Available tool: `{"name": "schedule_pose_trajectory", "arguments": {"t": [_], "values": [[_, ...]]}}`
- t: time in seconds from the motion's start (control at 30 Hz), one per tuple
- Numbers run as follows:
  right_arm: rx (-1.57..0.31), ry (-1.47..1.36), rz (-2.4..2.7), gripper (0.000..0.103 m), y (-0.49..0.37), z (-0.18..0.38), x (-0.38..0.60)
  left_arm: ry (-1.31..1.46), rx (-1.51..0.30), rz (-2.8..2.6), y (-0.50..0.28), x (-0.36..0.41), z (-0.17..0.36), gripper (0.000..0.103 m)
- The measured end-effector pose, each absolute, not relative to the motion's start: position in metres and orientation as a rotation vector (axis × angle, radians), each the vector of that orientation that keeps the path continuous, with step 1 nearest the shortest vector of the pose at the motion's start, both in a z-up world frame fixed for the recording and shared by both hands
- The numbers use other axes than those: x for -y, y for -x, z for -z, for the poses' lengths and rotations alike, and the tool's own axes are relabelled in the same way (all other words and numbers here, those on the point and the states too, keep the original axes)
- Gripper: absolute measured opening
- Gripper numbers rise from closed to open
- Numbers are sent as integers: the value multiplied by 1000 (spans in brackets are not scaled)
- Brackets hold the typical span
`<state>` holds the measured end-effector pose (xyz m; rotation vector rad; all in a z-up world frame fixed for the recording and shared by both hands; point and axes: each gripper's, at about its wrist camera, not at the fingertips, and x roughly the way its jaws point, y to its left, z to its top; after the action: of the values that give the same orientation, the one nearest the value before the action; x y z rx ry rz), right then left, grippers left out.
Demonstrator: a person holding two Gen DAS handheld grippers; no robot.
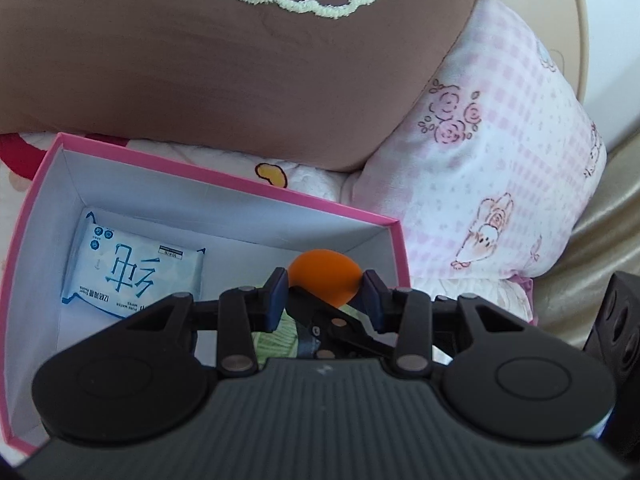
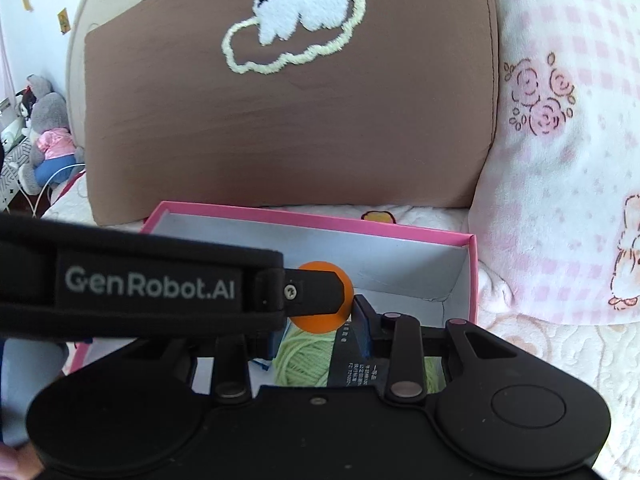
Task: Organize objects
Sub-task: 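Lower the sponge into the box and open the left tool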
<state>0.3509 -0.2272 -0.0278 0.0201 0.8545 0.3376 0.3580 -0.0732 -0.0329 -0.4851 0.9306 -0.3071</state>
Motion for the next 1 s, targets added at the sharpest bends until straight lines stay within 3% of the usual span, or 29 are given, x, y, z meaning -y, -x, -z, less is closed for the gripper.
{"name": "schedule_pose_trajectory", "arguments": {"t": [0.33, 0.5, 1.0], "values": [[-888, 10, -295, 44, -365, 38, 227, 543, -927, 242, -372, 76, 41, 42], [-880, 43, -277, 44, -353, 37, 232, 406, -918, 206, -359, 72, 33, 44], [-871, 122, -383, 47, -267, -15, 242, 239, -915, 256, -280, 46, -32, 51]]}}
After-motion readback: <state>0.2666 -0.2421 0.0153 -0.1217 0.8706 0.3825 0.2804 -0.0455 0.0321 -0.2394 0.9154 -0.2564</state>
